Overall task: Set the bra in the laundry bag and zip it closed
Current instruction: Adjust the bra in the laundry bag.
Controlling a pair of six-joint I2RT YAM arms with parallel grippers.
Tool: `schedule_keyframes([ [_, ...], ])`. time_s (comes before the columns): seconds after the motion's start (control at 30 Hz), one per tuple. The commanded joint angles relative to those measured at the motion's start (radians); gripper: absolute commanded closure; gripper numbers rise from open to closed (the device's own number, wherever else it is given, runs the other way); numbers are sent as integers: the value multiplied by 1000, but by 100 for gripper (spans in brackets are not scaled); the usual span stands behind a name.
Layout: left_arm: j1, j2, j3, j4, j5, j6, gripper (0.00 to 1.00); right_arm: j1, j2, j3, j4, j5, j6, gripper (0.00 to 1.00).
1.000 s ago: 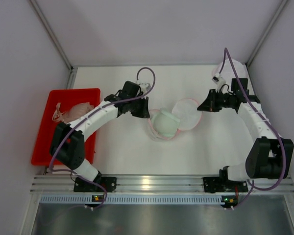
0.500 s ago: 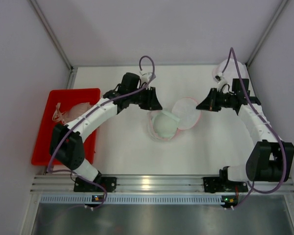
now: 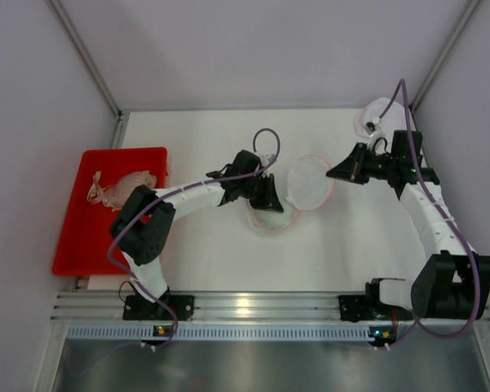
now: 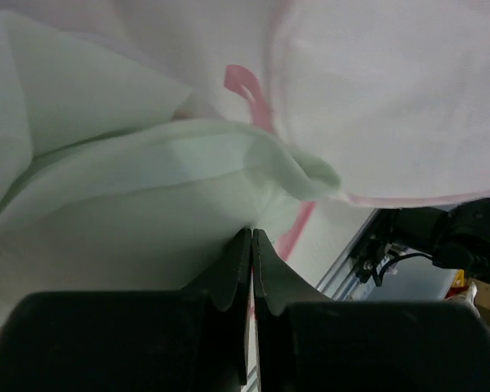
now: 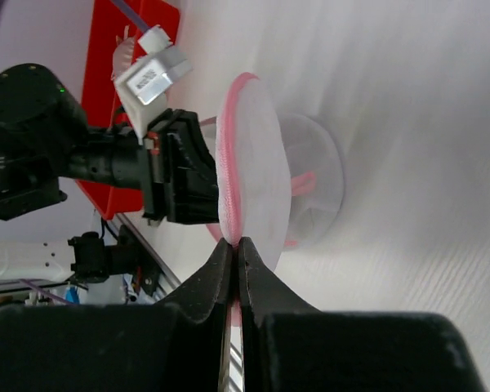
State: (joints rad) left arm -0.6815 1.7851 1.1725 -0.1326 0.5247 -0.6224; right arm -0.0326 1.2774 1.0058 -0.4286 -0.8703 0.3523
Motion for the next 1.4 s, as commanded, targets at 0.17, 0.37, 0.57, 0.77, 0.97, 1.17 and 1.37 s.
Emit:
schedule_keyframes([
  [0.17, 10, 42, -16, -7, -264, 7, 93, 8, -118, 7, 62, -68, 109, 100],
  [0.37, 23, 92, 12, -68, -359, 10, 84, 2, -174, 10, 85, -110, 227, 100],
  [0.57, 28, 36, 74, -162, -234, 116, 72, -9, -196, -12, 91, -116, 248, 100],
  [0.77, 27, -202, 59, -171, -209, 239, 70, -9, -197, -55, 103, -105, 218, 100],
  [0.97, 28, -253, 58, -171, -382, 319, 71, -9, -211, -76, 163, -116, 243, 100],
  [1.17, 25, -119, 111, -147, -333, 280, 73, -9, -213, -81, 195, -121, 260, 100],
  [1.37, 11, 17, 130, -127, -362, 219, 75, -9, -205, -82, 272, -127, 297, 100],
])
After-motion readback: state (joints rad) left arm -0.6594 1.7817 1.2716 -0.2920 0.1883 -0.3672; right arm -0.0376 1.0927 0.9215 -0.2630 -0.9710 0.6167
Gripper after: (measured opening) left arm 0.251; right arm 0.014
